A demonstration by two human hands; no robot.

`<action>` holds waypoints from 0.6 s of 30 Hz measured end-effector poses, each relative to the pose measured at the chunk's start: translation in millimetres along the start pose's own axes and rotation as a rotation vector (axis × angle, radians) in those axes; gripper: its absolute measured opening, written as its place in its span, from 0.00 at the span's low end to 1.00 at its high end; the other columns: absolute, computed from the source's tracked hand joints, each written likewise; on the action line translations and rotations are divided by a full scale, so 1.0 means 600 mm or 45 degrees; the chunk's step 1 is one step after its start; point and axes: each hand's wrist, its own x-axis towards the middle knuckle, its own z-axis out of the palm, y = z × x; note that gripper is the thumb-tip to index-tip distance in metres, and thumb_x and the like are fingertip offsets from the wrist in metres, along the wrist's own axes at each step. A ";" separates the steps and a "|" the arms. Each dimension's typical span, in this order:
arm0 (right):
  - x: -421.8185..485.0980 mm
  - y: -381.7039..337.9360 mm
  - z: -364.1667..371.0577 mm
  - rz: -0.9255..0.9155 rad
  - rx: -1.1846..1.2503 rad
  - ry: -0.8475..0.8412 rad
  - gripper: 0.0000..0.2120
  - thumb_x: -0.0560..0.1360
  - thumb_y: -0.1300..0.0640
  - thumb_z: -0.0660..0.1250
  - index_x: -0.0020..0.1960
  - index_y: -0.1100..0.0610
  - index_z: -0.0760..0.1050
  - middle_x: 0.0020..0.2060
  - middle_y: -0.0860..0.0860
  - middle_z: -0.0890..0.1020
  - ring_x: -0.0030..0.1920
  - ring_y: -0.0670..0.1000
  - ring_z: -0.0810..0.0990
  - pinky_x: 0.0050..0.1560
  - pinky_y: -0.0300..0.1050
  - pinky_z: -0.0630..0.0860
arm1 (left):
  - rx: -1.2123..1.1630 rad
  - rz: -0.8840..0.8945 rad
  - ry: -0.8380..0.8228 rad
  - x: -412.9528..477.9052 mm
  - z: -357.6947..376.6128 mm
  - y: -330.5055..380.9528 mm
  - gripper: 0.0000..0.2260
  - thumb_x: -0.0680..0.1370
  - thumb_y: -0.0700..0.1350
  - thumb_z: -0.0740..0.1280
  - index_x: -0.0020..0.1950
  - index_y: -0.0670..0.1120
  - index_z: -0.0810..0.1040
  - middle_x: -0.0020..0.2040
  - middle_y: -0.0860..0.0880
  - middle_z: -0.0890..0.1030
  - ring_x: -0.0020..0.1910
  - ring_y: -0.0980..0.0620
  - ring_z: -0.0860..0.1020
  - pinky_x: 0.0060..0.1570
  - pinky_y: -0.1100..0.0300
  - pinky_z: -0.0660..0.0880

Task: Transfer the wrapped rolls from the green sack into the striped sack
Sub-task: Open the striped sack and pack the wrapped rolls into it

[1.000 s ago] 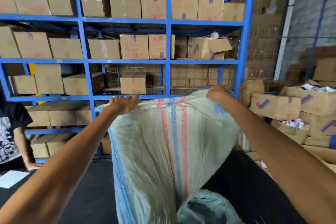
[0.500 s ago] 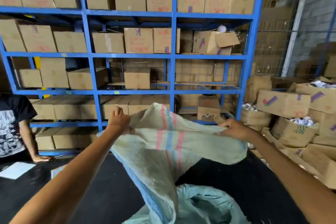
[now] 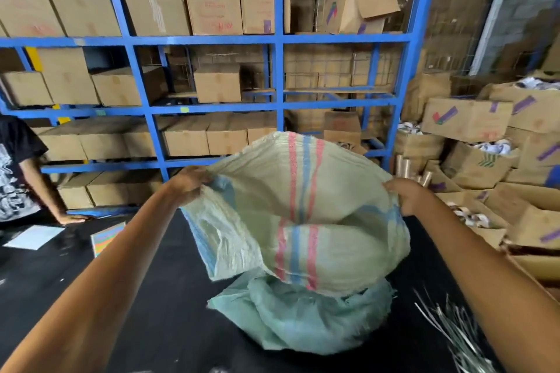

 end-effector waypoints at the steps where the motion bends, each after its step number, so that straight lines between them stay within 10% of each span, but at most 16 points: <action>1: -0.003 0.003 -0.004 -0.006 0.028 0.023 0.14 0.81 0.65 0.59 0.64 0.64 0.75 0.38 0.60 0.82 0.32 0.59 0.83 0.32 0.47 0.81 | 0.026 -0.016 0.097 -0.005 0.000 0.002 0.11 0.80 0.32 0.63 0.39 0.40 0.77 0.37 0.39 0.80 0.30 0.49 0.77 0.32 0.61 0.75; 4: -0.014 0.018 -0.022 0.007 0.065 -0.018 0.14 0.82 0.61 0.60 0.62 0.68 0.76 0.37 0.60 0.84 0.36 0.60 0.83 0.35 0.46 0.81 | 0.157 0.034 0.471 -0.020 -0.006 -0.005 0.16 0.81 0.31 0.58 0.37 0.46 0.71 0.33 0.43 0.74 0.27 0.49 0.70 0.20 0.65 0.67; 11: -0.033 0.065 -0.087 -0.015 0.168 -0.109 0.17 0.81 0.71 0.54 0.65 0.59 0.71 0.49 0.59 0.82 0.39 0.55 0.87 0.32 0.45 0.83 | 0.347 0.152 0.292 -0.049 -0.061 -0.074 0.25 0.77 0.27 0.56 0.31 0.48 0.83 0.31 0.54 0.84 0.42 0.47 0.80 0.47 0.61 0.74; 15: -0.030 0.076 -0.108 0.002 0.093 0.002 0.16 0.80 0.72 0.52 0.56 0.59 0.76 0.44 0.59 0.84 0.37 0.55 0.86 0.33 0.44 0.83 | 1.210 0.187 0.045 -0.074 -0.089 -0.099 0.08 0.79 0.43 0.68 0.56 0.43 0.83 0.59 0.43 0.82 0.60 0.44 0.79 0.60 0.55 0.72; 18: -0.023 0.079 -0.103 -0.039 -0.207 -0.049 0.16 0.79 0.70 0.55 0.53 0.60 0.80 0.52 0.61 0.81 0.44 0.56 0.82 0.43 0.47 0.81 | 1.637 0.270 0.120 -0.103 -0.084 -0.106 0.25 0.72 0.52 0.76 0.67 0.49 0.75 0.59 0.43 0.82 0.58 0.41 0.81 0.57 0.51 0.76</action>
